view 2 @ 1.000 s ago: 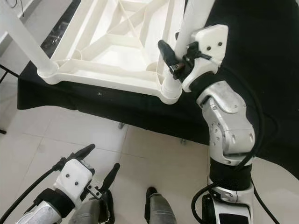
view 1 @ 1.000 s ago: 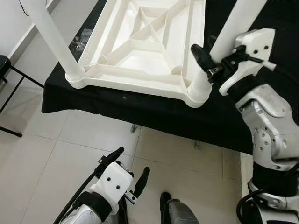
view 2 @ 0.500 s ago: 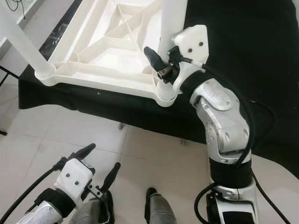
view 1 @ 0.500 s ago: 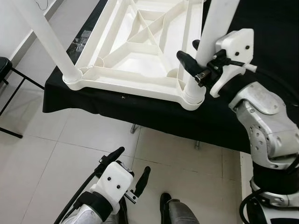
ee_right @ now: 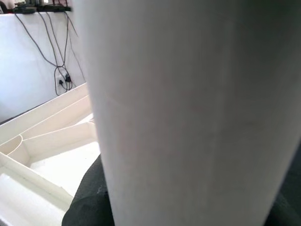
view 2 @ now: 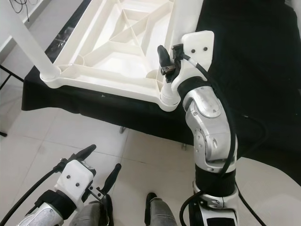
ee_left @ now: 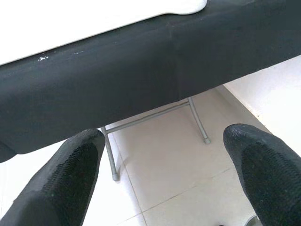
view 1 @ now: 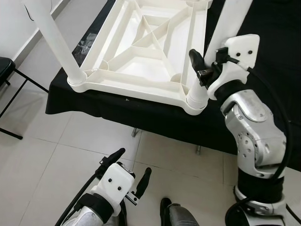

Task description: Building children table

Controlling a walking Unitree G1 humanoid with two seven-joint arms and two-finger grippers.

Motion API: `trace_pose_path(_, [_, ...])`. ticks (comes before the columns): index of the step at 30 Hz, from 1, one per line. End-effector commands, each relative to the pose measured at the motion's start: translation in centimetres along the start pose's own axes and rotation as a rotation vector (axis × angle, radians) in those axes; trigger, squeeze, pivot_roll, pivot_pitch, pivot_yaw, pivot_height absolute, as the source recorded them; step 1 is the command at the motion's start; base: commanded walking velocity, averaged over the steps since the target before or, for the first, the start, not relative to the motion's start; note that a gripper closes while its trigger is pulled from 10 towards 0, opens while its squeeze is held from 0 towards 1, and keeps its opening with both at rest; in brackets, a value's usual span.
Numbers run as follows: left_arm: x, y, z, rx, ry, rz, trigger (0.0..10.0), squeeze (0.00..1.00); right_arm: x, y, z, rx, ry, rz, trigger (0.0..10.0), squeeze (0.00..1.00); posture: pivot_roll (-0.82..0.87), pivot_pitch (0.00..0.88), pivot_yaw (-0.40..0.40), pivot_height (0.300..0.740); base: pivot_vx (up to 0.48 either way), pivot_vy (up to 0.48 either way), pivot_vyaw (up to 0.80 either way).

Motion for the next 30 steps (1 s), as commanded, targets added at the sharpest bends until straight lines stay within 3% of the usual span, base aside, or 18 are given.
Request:
trace_pose_path(1, [0.2, -0.3, -0.7, -0.033, -0.010, -0.007, 10.0, 0.00, -1.3, -1.2, -7.6, -0.364, 0.078, 0.048, 10.0, 0.00, 0.03, 0.384, -0.004, 0.740, 0.000, 0.000, 0.00])
trace_pose_path(5, [0.2, -0.2, -0.8, -0.034, -0.009, -0.008, 10.0, 0.00, -1.0, -2.1, -8.5, -0.422, 0.055, -0.069, 10.0, 0.00, 0.04, 0.385, -0.003, 0.740, 0.000, 0.000, 0.00])
trace_pose_path(7, [0.2, -0.2, -0.8, -0.034, -0.009, -0.008, 10.0, 0.00, -1.0, -2.1, -8.5, -0.422, 0.055, -0.069, 10.0, 0.00, 0.04, 0.385, -0.003, 0.740, 0.000, 0.000, 0.00])
trace_pose_path(11, [0.2, -0.2, -0.8, -0.034, -0.008, -0.007, 10.0, 0.00, -0.4, -3.3, -9.1, -0.469, -0.023, -0.281, 10.0, 0.00, 0.03, 0.386, -0.002, 0.740, 0.000, 0.000, 0.00])
trace_pose_path(13, [0.2, -0.2, -0.8, -0.034, -0.008, -0.007, 10.0, 0.00, -0.4, -3.3, -9.1, -0.469, -0.023, -0.281, 10.0, 0.00, 0.03, 0.386, -0.002, 0.740, 0.000, 0.000, 0.00])
trace_pose_path(15, [0.1, -0.1, -0.7, -0.034, -0.006, -0.007, 10.0, 0.00, -2.9, -3.2, -9.0, -0.473, -0.004, -0.308, 10.0, 0.00, 0.04, 0.384, 0.000, 0.740, 0.000, 0.000, 0.00])
trace_pose_path(18, [0.1, -0.1, -0.8, -0.034, -0.003, -0.007, 10.0, 0.00, -4.0, -2.9, -8.8, -0.467, 0.027, -0.292, 10.0, 0.00, 0.05, 0.382, 0.001, 0.740, 0.000, 0.000, 0.00])
trace_pose_path(23, [0.0, 0.0, -0.8, -0.034, 0.001, -0.003, 10.0, 0.00, -2.6, -2.3, -8.6, -0.451, 0.019, -0.311, 10.0, 0.00, 0.04, 0.374, 0.000, 0.740, 0.000, 0.000, 0.00])
trace_pose_path(30, [0.0, 0.0, -0.9, -0.033, 0.003, -0.002, 10.0, 0.00, -2.1, -2.0, -8.0, -0.418, 0.040, -0.311, 10.0, 0.00, 0.04, 0.374, 0.000, 0.740, 0.000, 0.000, 0.00])
Point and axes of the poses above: a point about 5 cm out from each wrist's last joint towards the gripper, its own y axis pointing out of the wrist towards the gripper, its own z axis along the axis of the wrist's last joint, x = y × z, the point moved 2 cm from there along y, pointing out of the wrist towards the gripper, and after that the axes turned 8 degrees about -y, right-handed, at the moved point
